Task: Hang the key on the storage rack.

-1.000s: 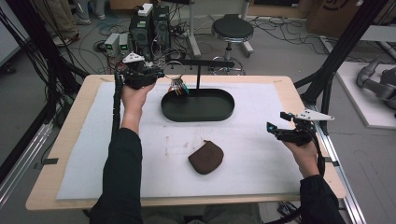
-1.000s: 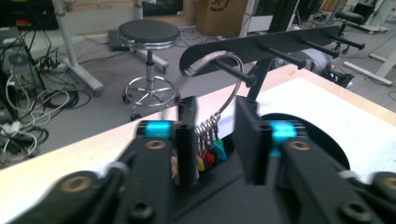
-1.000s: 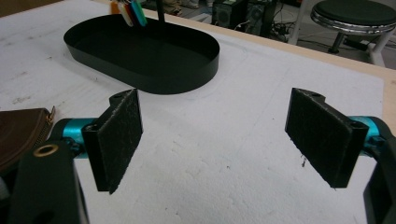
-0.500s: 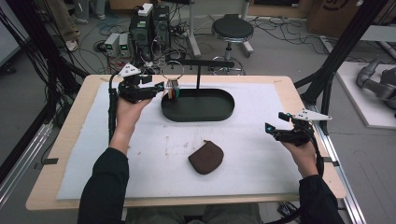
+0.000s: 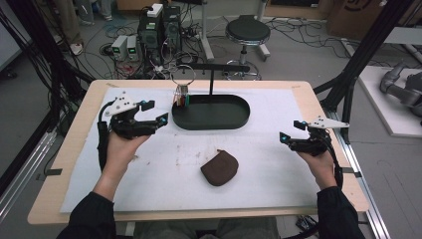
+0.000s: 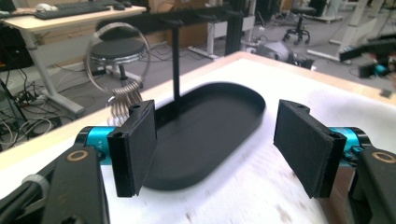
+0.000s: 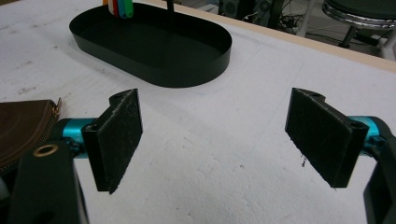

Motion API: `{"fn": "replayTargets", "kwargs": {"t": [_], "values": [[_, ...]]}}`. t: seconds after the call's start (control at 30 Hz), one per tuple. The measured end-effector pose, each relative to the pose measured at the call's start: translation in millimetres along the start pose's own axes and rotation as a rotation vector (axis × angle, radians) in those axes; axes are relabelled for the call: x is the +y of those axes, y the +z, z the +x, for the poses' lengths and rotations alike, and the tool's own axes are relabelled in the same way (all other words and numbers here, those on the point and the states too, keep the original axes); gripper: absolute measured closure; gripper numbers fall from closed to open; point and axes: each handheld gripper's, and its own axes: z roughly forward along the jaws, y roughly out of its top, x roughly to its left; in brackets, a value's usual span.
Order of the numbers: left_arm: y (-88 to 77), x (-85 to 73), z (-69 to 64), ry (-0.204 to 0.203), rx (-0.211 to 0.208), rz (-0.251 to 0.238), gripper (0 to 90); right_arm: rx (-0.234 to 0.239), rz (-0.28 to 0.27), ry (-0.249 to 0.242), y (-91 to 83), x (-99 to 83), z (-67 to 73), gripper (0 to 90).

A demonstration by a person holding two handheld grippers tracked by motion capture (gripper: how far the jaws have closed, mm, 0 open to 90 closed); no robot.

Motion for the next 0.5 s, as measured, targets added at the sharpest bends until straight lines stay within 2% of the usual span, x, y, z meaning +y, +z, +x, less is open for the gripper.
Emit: {"fn": "replayTargets", "kwargs": {"t": [0.1, 0.17, 0.2, 0.33, 0.5], "values": [[-9.9, -10.9, -5.6, 0.003, -0.009, 0.007, 27.8, -0.001, 0.005, 0.001, 0.3, -0.1, 0.8, 19.3], [-15.3, -19.9, -8.2, 0.028, 0.002, 0.023, 26.0, -0.001, 0.001, -0.003, 0.3, -0.1, 0.9, 19.3], [-20.8, -30.0, -8.2, 0.031, -0.001, 0.032, 25.0, -0.001, 0.0, -0.002, -0.1, -0.1, 1.3, 19.3], [-28.0, -41.9, -6.3, 0.012, 0.003, 0.041, 23.7, 0.0, -0.001, -0.001, -0.1, -0.1, 1.7, 19.3], [-42.9, -50.9, -7.8, 0.003, -0.017, 0.003, 23.2, 0.003, 0.0, -0.004, 0.5, -0.3, 2.7, 19.3]]}}
